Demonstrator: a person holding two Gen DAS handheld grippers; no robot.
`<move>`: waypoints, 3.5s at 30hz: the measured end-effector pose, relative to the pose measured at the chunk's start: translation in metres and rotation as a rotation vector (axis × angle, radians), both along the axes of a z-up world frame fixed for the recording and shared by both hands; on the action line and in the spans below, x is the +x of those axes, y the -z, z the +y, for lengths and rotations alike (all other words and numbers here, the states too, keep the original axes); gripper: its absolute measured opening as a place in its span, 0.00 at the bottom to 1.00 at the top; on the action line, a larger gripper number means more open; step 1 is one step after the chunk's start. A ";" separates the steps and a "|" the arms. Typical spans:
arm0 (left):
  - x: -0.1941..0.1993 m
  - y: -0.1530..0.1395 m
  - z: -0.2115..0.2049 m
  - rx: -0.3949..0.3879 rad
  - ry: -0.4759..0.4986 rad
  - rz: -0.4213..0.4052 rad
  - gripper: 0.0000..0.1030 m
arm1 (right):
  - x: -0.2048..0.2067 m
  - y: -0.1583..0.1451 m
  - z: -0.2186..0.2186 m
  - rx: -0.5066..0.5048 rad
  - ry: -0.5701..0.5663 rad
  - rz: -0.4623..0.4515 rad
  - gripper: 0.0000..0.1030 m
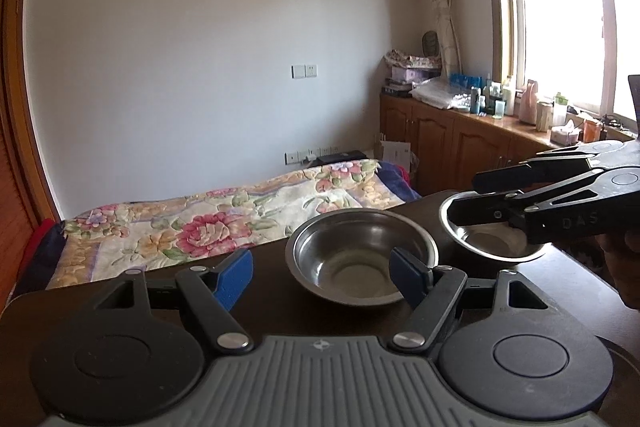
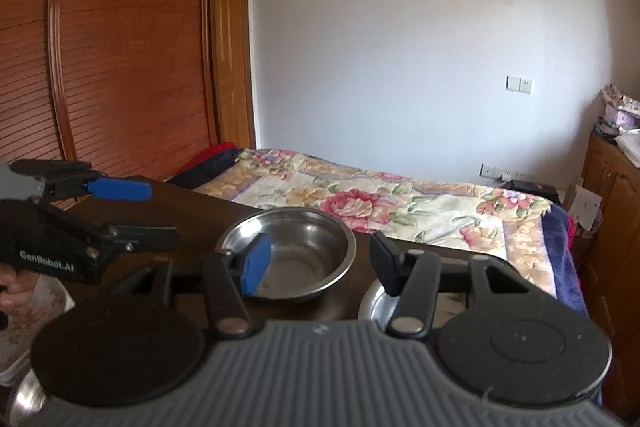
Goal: Organize plates and bowls
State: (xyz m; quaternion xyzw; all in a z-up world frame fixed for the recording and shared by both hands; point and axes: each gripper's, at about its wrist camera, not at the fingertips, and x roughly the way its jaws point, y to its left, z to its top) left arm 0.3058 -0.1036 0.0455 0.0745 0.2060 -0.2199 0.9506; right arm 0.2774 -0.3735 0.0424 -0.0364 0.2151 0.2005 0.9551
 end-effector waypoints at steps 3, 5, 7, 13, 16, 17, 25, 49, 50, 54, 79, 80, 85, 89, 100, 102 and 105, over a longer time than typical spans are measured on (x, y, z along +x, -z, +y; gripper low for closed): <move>0.013 0.004 0.000 0.005 -0.002 0.024 0.98 | 0.012 0.004 0.001 -0.001 0.001 0.023 0.54; 0.021 0.007 0.000 0.009 -0.004 0.041 0.98 | 0.018 0.006 0.004 -0.009 -0.002 0.034 0.54; 0.028 0.009 0.000 0.013 -0.006 0.055 0.98 | 0.024 0.007 0.006 -0.016 -0.009 0.046 0.54; 0.039 0.011 -0.003 0.027 -0.013 0.066 0.98 | 0.040 0.010 0.013 -0.034 -0.024 0.076 0.54; 0.045 0.013 -0.005 0.040 -0.010 0.070 0.98 | 0.044 0.012 0.016 -0.047 -0.028 0.086 0.54; 0.046 0.014 -0.007 0.044 -0.009 0.073 0.98 | 0.045 0.013 0.016 -0.049 -0.029 0.091 0.54; 0.061 0.021 -0.007 0.047 -0.012 0.117 0.91 | 0.054 0.017 0.019 -0.066 -0.010 0.125 0.54; 0.074 0.029 -0.013 0.039 0.015 0.243 0.42 | 0.073 0.027 0.030 -0.107 -0.057 0.273 0.19; 0.074 0.028 -0.013 0.039 0.017 0.236 0.42 | 0.073 0.028 0.030 -0.104 -0.059 0.280 0.17; 0.067 0.020 -0.010 0.010 0.015 0.209 0.39 | 0.071 0.027 0.028 -0.088 -0.054 0.278 0.14; -0.054 -0.054 -0.010 -0.049 0.055 -0.001 0.36 | -0.014 -0.047 0.009 -0.038 0.008 0.079 0.13; -0.059 -0.054 -0.011 -0.048 0.057 -0.002 0.36 | -0.018 -0.048 0.008 -0.035 0.009 0.077 0.13; -0.082 -0.052 -0.007 -0.060 0.056 0.008 0.36 | -0.037 -0.046 0.007 -0.028 0.013 0.070 0.13; -0.101 -0.049 -0.001 -0.068 0.056 0.008 0.36 | -0.051 -0.041 0.007 -0.015 0.012 0.075 0.13; -0.139 -0.029 0.014 -0.092 0.061 0.047 0.36 | -0.089 -0.030 0.017 -0.035 -0.001 0.074 0.13; -0.144 -0.023 0.016 -0.096 0.061 0.059 0.36 | -0.094 -0.027 0.018 -0.034 -0.003 0.080 0.13; -0.148 -0.015 0.019 -0.103 0.063 0.075 0.36 | -0.101 -0.020 0.020 -0.029 0.001 0.096 0.13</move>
